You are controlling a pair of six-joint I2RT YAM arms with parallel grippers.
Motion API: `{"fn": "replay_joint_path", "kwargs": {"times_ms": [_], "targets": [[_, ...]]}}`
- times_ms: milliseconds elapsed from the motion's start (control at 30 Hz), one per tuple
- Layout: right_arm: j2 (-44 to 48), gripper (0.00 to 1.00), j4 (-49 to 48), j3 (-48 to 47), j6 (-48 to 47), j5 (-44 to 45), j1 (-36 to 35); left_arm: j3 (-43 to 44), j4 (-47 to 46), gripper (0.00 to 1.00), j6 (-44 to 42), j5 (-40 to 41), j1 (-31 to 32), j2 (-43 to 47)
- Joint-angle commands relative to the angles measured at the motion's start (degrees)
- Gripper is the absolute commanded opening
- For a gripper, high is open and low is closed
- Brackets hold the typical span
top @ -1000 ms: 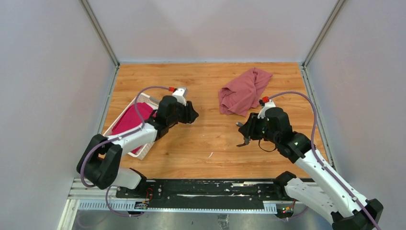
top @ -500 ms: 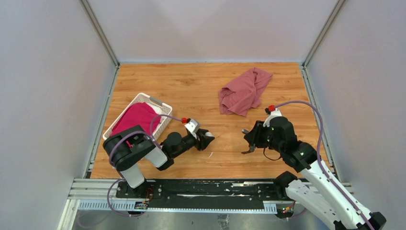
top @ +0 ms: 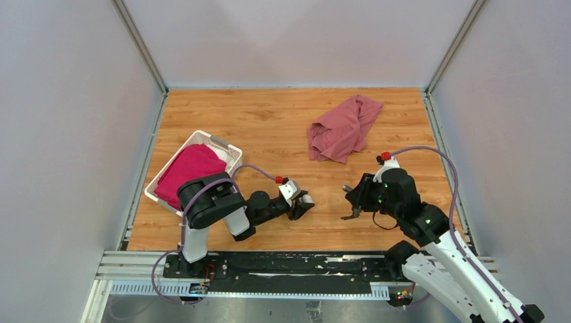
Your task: Install the water faucets
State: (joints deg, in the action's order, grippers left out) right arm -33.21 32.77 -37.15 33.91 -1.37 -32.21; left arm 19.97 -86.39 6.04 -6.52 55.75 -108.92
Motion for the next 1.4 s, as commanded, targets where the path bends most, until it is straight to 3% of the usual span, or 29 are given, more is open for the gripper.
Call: {"fn": "replay_joint_path", "kwargs": {"times_ms": [0, 133, 333, 567, 600, 633, 733, 900, 967, 1133, 1233, 1367], "targets": [[0.5, 0.0, 0.9, 0.7, 1.3, 1.1, 0.5, 0.6, -3.3, 0.13, -2.6, -1.1, 0.7, -1.6], [0.2, 0.0, 0.9, 0.7, 1.3, 1.2, 0.5, -0.6, -3.3, 0.18, -2.9, -0.6, 0.7, -0.8], [-0.6, 0.0, 0.5, 0.5, 1.1, 1.3, 0.5, -2.6, -3.3, 0.48, -2.2, -0.2, 0.7, -0.4], [-0.6, 0.0, 0.5, 0.9, 1.3, 1.3, 0.5, -4.8, -3.2, 0.75, -2.2, 0.3, 0.7, 3.1], [-0.6, 0.0, 0.5, 0.9, 1.3, 1.3, 0.5, -5.0, -3.2, 0.87, -2.2, 0.2, 0.7, 3.9], [-0.6, 0.0, 0.5, 0.9, 1.3, 1.3, 0.5, -5.4, -3.2, 0.92, -2.2, 0.0, 0.7, 4.8], [-0.7, 0.0, 0.4, 0.8, 1.3, 1.3, 0.6, -6.4, -3.0, 0.99, -1.4, 0.1, 0.7, 7.8], [-1.3, 0.0, 0.3, 0.4, 1.3, 1.1, 0.5, -8.4, 0.3, 1.0, 4.1, 4.1, 0.7, 16.8], [-1.6, 0.0, 0.3, 0.2, 1.3, 1.0, 0.5, -6.8, 13.1, 1.0, 6.4, 6.3, 0.8, 23.7], [-3.2, 0.0, -0.6, -0.3, 0.7, 1.0, 0.5, 6.9, 60.5, 1.0, 11.8, 23.0, 1.8, 38.8], [-5.1, 0.0, -2.1, -0.3, 0.7, 0.5, 0.5, 19.3, 87.3, 1.0, 16.9, 31.1, 1.8, 39.6], [-7.0, 0.0, -4.4, -0.2, 1.0, -0.8, 0.5, 29.1, 106.2, 1.0, 25.9, 37.3, 1.8, 36.3]]}}
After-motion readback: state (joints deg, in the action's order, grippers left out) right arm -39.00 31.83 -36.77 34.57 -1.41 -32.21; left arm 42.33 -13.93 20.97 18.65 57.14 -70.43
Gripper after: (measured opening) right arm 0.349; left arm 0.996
